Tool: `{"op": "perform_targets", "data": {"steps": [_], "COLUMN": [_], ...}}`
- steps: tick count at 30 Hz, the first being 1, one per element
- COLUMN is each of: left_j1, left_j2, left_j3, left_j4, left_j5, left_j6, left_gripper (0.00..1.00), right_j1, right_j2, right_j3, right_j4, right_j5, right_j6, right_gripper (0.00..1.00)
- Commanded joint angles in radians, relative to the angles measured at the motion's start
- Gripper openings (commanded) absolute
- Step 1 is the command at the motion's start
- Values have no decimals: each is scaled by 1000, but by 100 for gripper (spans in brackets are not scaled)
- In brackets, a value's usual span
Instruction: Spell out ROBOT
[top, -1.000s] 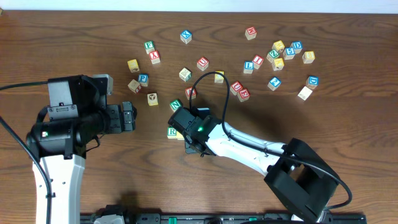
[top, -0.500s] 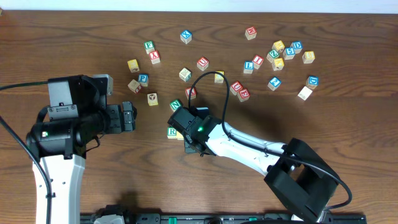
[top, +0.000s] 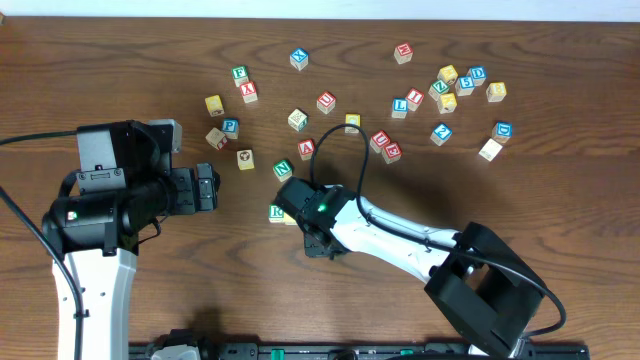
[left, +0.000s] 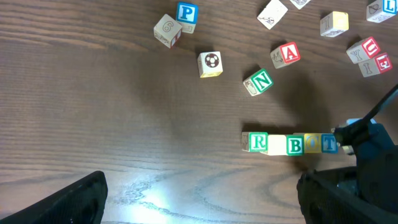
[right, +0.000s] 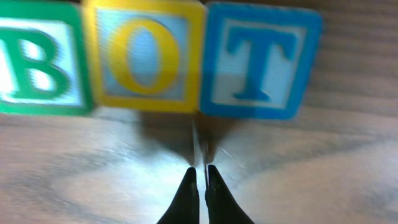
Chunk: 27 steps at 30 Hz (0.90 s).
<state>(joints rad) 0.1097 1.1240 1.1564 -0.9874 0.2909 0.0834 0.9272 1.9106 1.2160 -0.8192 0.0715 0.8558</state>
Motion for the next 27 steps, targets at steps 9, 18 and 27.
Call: {"op": "perform_targets", "data": {"steps": [9, 18, 27], "left_j1": [4, 4, 4], "left_j2": [-1, -1, -1], "left_j3": [13, 13, 13], "left_j4": [-2, -2, -2], "left_j5": [15, 15, 15], "left_j6": [13, 13, 13], "left_gripper": [96, 96, 96], "right_j1": [10, 10, 10], "right_j2": [-5, -5, -5], "right_j3": [-1, -1, -1], "right_j4": [-40, -21, 9], "right_j5": [92, 148, 166], "right_j6": [48, 45, 26], "right_gripper": [1, 1, 1]}}
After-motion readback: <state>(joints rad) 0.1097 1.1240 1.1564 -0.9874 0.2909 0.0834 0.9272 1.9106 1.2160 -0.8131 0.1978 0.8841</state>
